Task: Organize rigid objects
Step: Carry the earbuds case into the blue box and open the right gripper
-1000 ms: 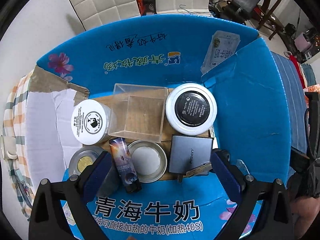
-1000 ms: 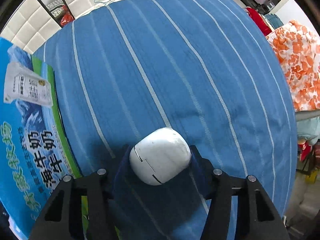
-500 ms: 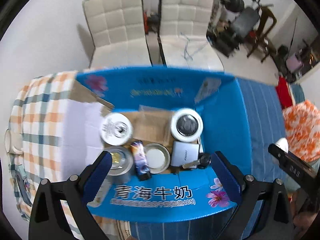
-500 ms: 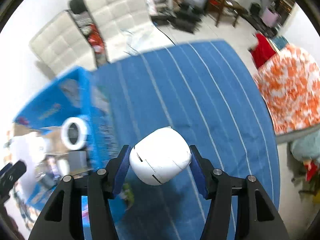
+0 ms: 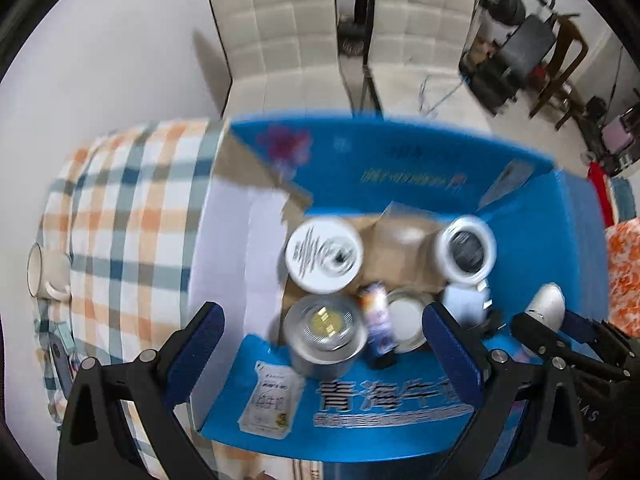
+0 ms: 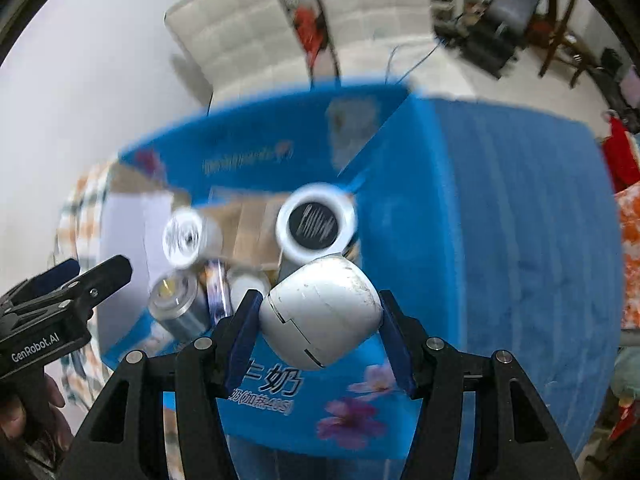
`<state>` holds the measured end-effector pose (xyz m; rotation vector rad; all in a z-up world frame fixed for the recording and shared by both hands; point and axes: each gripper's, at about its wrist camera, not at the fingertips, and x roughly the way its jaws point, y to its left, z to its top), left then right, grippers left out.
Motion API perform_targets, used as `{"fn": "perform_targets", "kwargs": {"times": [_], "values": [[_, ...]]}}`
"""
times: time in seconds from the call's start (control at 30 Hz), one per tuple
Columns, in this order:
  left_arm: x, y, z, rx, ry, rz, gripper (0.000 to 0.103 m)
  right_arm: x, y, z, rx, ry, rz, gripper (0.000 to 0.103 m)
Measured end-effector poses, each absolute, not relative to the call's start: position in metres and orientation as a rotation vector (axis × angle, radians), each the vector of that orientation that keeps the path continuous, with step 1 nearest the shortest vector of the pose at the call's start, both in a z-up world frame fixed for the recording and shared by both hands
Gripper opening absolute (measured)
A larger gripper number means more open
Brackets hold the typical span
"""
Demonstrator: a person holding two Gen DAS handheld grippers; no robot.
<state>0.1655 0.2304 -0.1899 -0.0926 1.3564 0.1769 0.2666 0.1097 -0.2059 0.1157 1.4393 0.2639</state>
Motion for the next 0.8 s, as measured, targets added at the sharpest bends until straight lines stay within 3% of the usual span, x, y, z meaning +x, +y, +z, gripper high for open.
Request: {"fn": "perform_targets", "kwargs": {"times": [0.33,0.8], "values": [[0.153,0.247,-0.235,-0.108,1.440,0.180,0.102,0.247,0.143,-0.279,0.051,1.546,0.353,0.061],[0.150,0.248,-0.244,-0.132,1.454,0.160,0.102,0.234,0.162,-0.292,-0.091,1.511,0.240,0.061]]}}
